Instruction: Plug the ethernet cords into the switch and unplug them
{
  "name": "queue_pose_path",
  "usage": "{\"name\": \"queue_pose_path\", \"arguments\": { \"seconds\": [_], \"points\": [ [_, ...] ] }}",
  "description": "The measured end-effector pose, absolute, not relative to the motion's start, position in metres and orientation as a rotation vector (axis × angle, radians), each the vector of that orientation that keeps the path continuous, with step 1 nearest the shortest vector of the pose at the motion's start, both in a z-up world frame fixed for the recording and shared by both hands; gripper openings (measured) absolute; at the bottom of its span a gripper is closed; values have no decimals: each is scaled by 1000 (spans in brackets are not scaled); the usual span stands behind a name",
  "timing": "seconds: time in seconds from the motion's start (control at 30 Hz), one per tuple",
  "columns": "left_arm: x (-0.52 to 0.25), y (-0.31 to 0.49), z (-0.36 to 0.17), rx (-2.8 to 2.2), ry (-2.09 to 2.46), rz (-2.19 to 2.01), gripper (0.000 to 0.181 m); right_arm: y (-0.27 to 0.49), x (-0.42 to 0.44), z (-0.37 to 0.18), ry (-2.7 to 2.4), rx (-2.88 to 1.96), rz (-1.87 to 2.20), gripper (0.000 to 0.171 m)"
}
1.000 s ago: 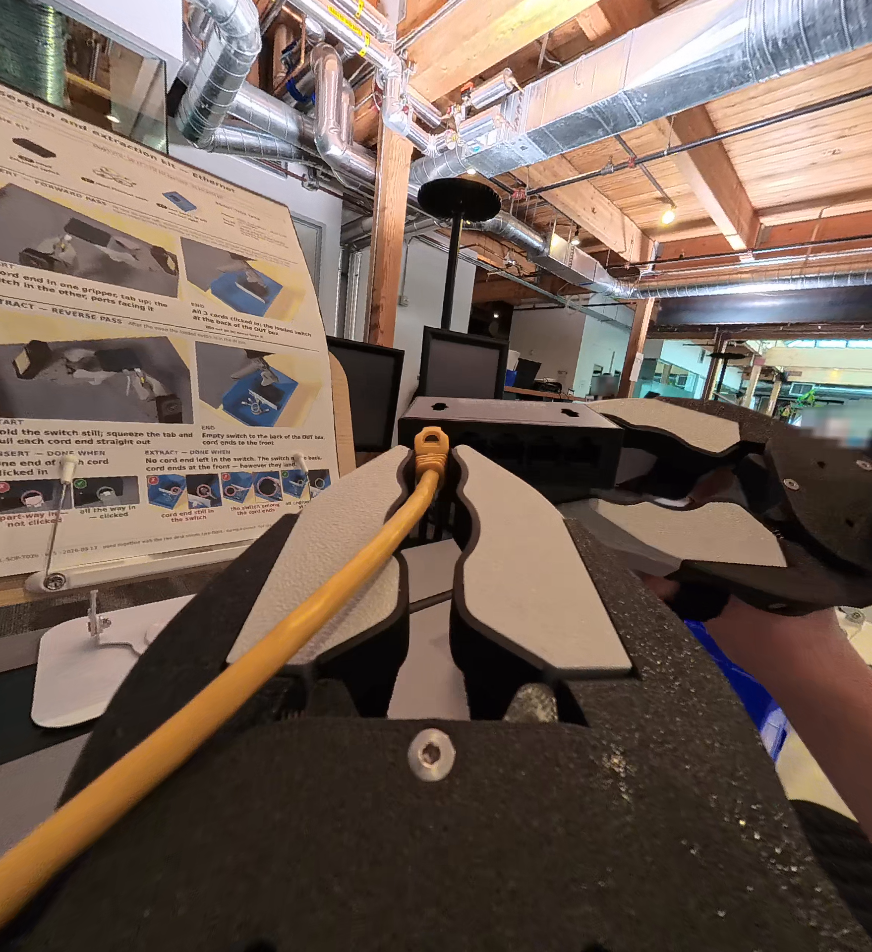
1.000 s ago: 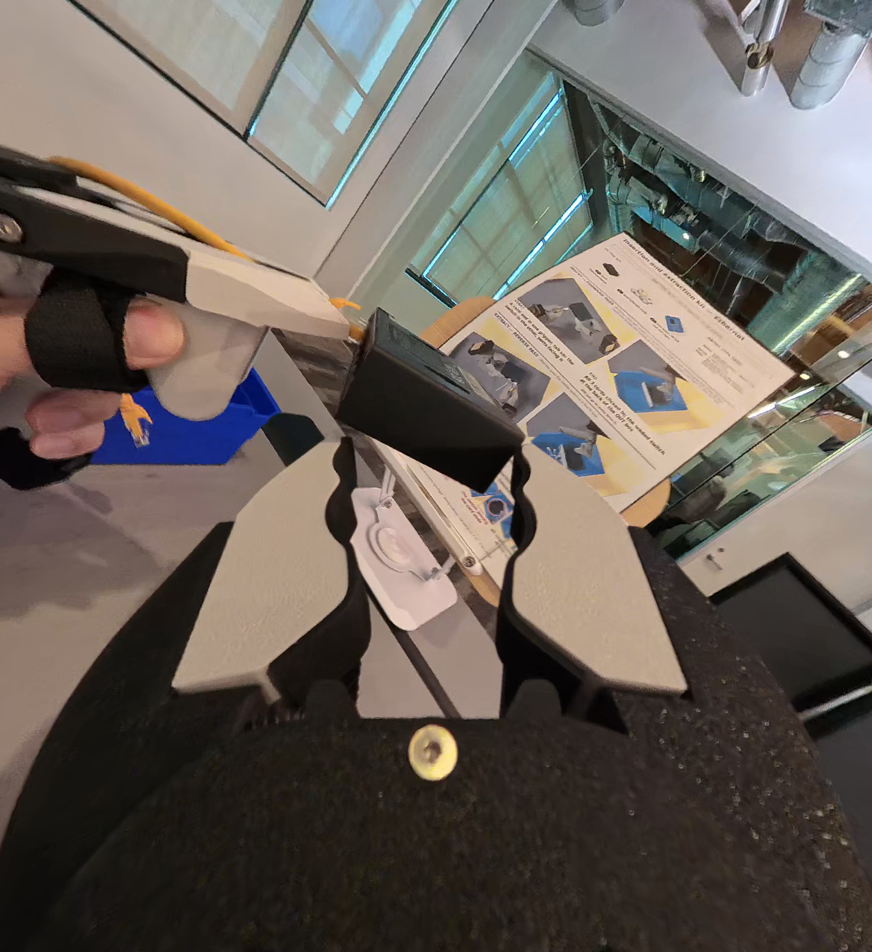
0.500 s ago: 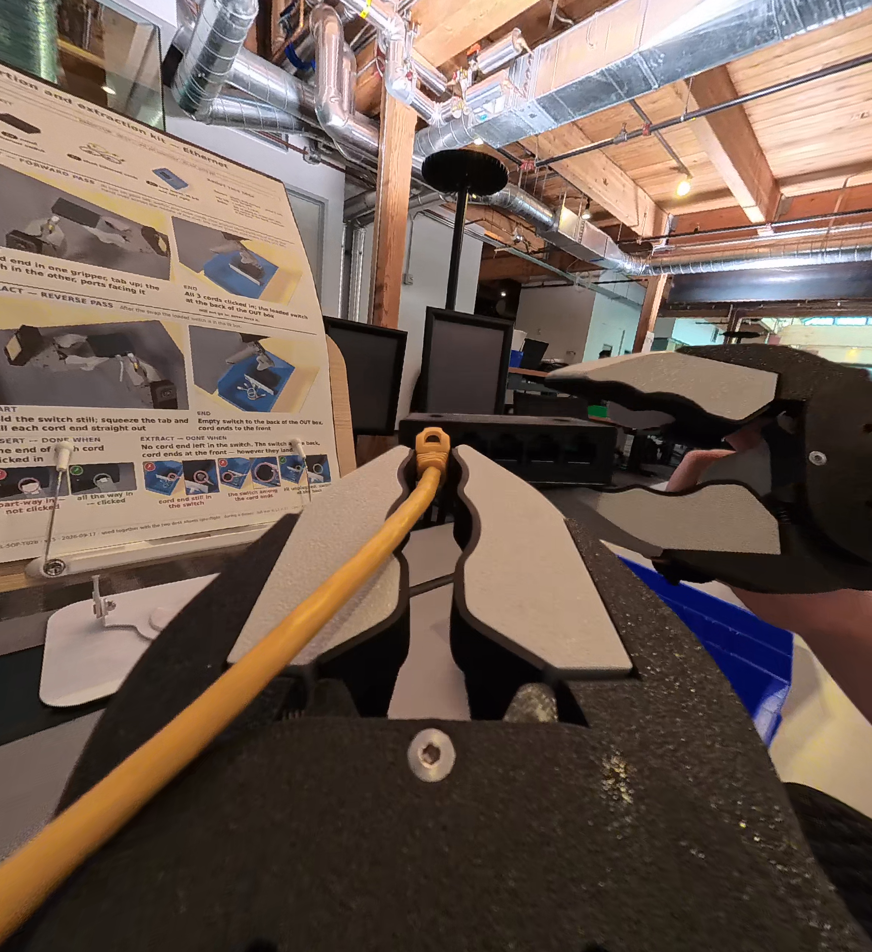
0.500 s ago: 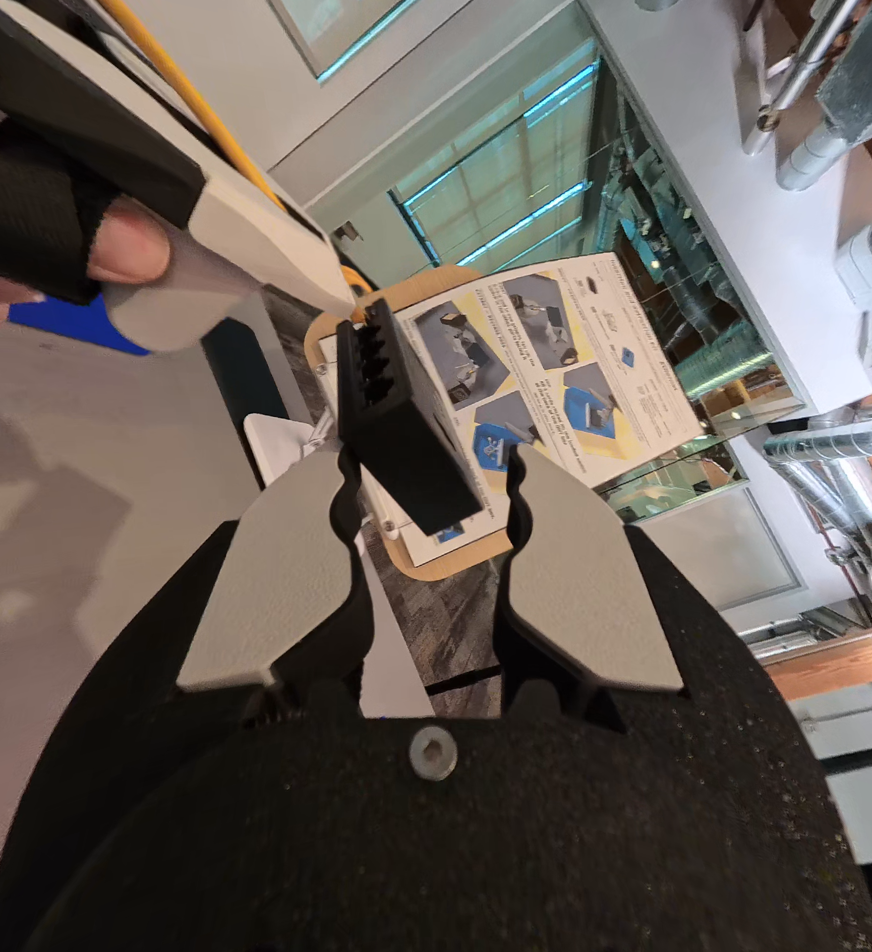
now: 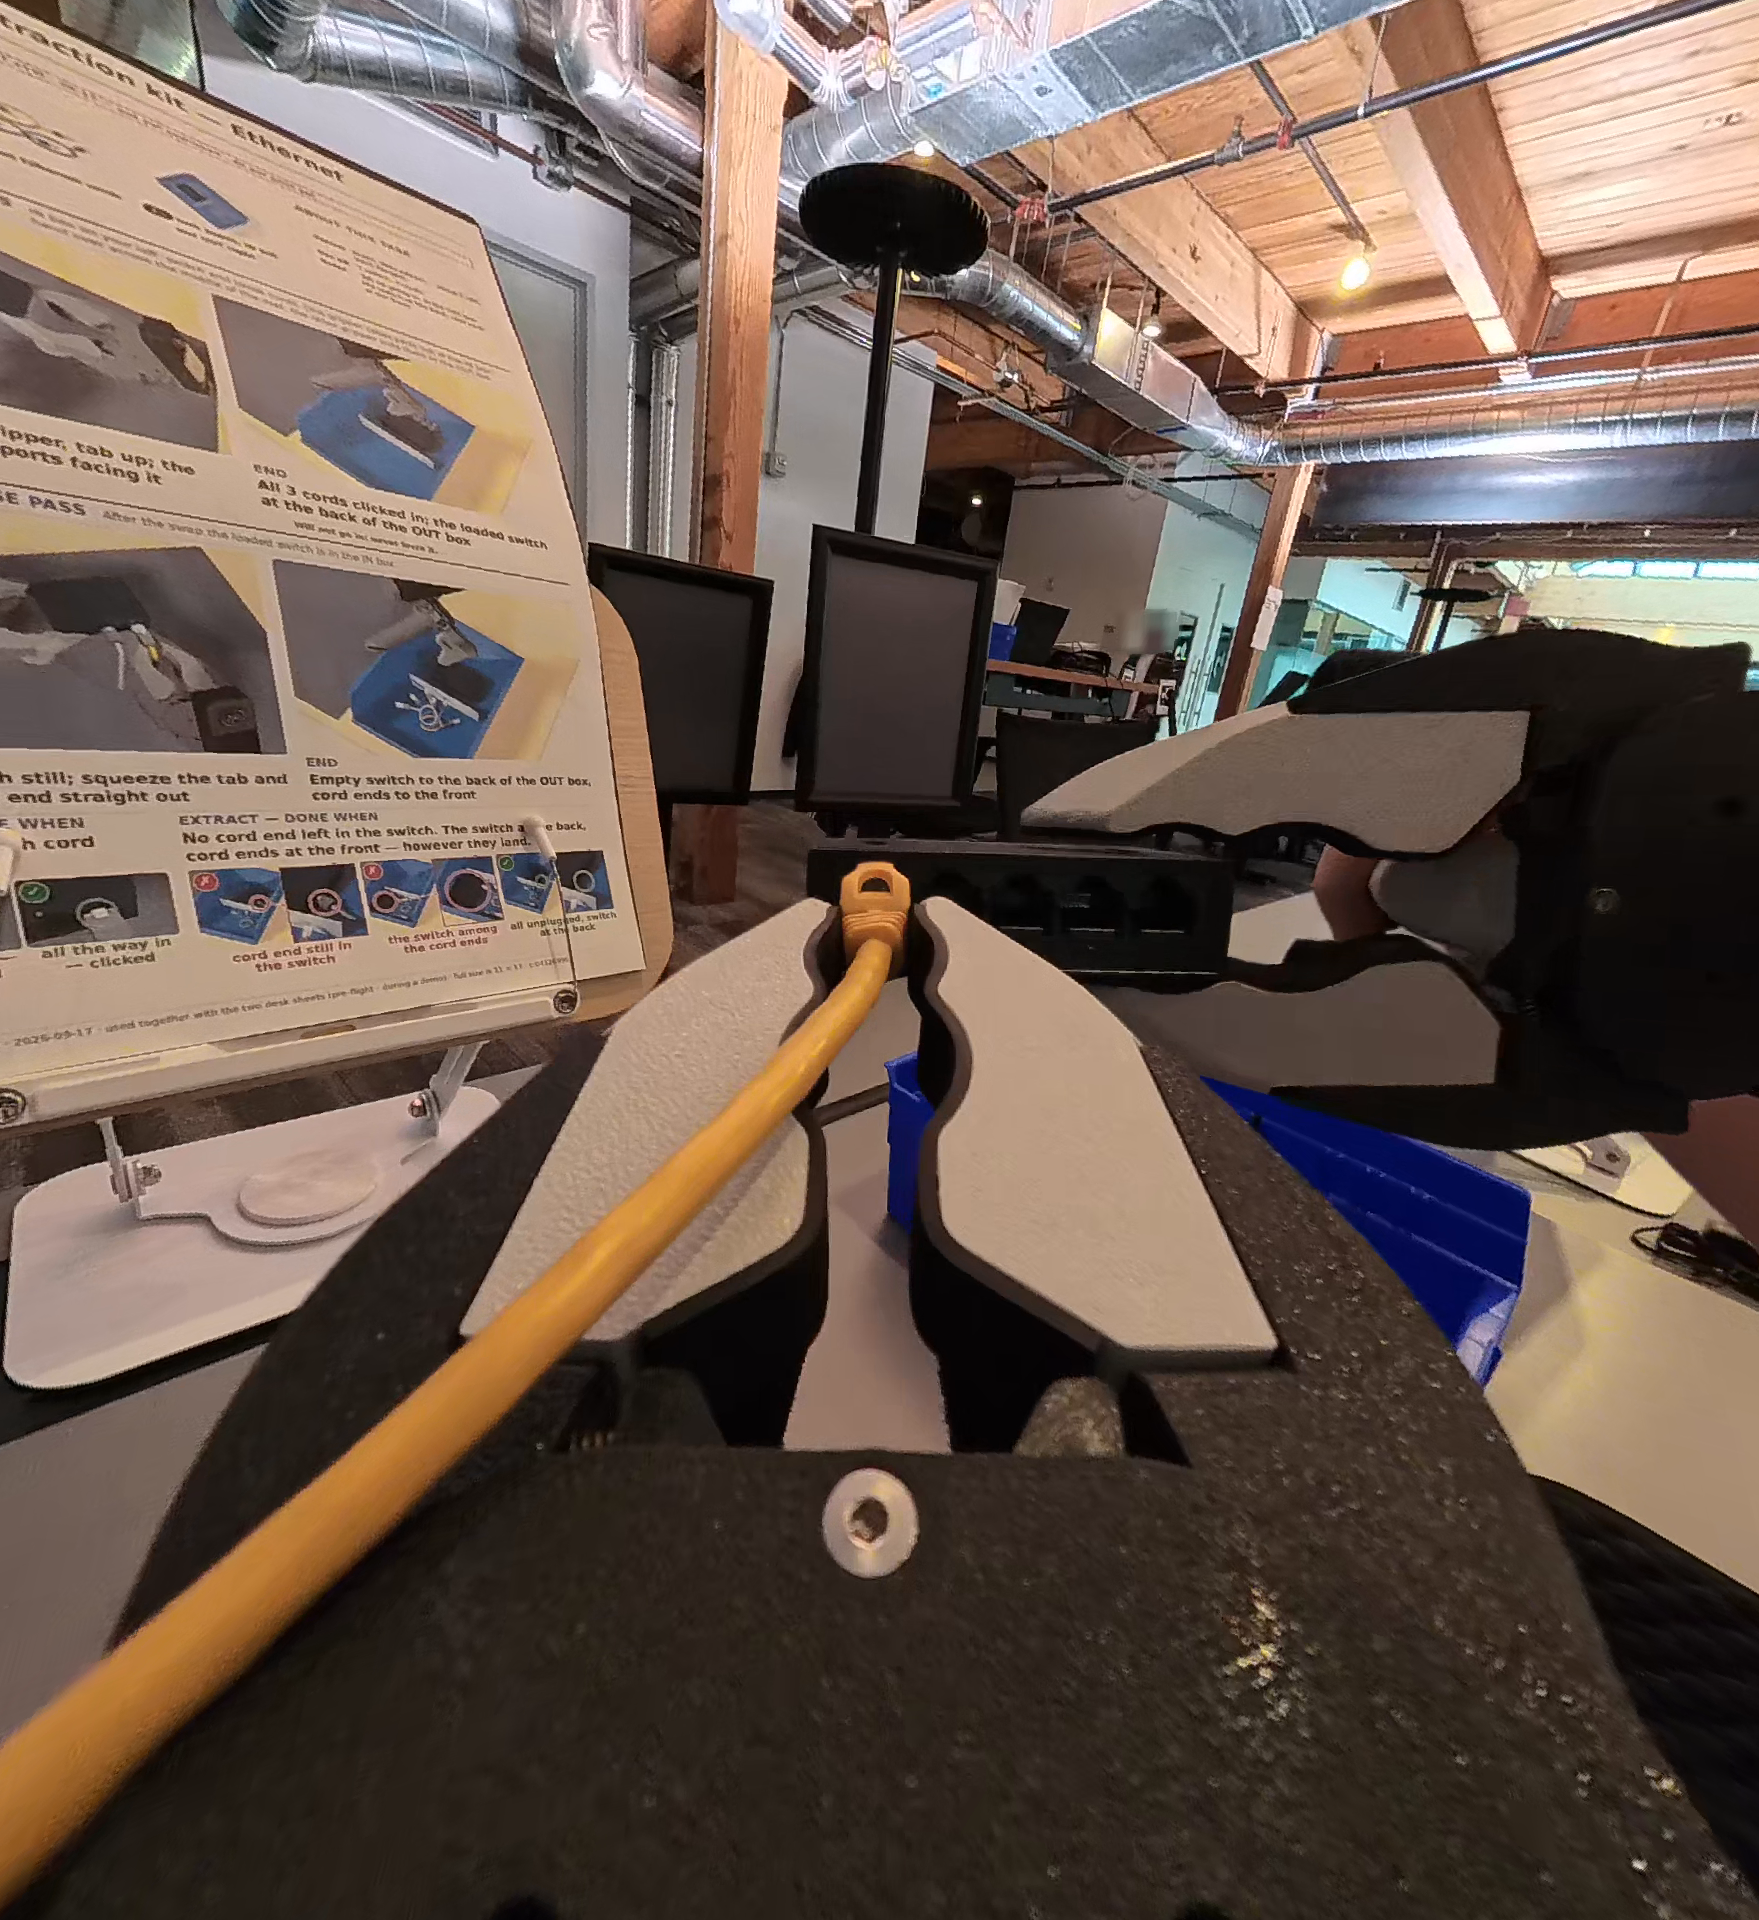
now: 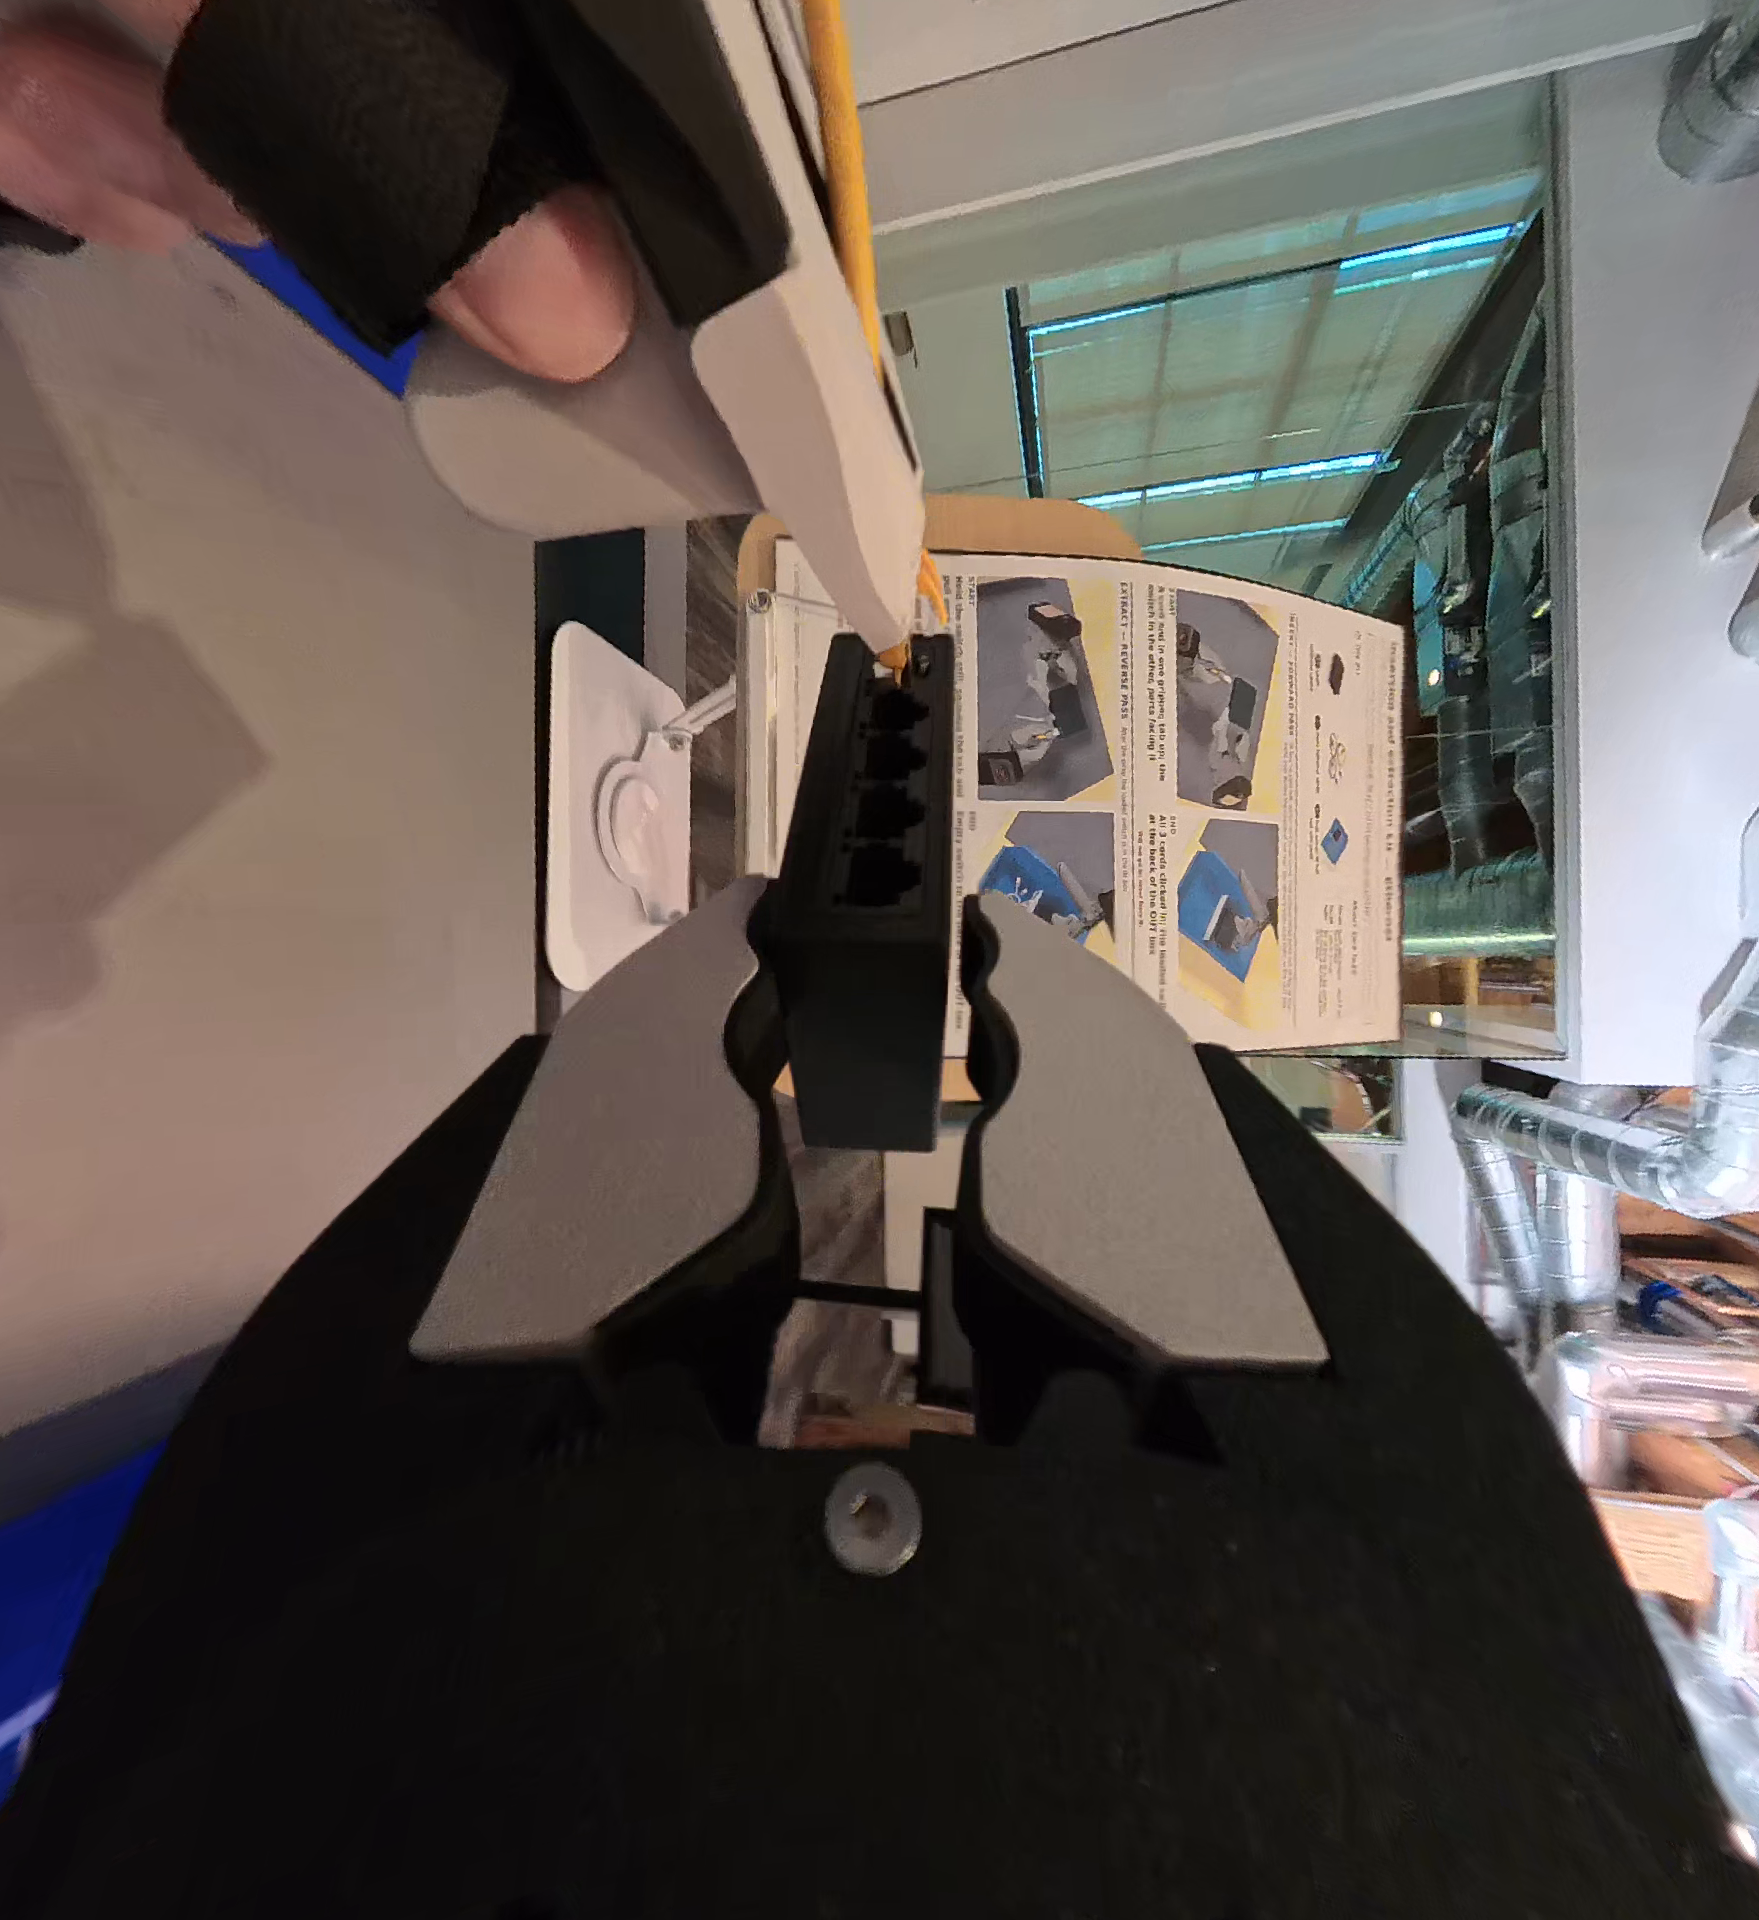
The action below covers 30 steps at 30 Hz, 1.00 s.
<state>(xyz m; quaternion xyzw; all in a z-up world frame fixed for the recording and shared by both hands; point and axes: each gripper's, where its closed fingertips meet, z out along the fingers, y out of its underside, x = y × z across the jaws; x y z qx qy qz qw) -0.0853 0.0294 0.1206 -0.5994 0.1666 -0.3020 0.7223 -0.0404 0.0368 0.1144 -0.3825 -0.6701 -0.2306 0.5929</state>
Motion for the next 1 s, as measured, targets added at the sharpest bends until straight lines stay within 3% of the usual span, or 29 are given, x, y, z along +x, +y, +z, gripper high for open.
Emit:
{"name": "queue_pose_path", "arguments": {
  "seconds": [0.3, 1.0],
  "points": [
    [-81, 26, 121, -1326, 376, -746, 12, 41, -30, 116, -1576, -820, -621, 34],
    [-71, 19, 124, -1302, 421, -810, 12, 27, -31, 112, -1601, -800, -498, 28]
  ]
}}
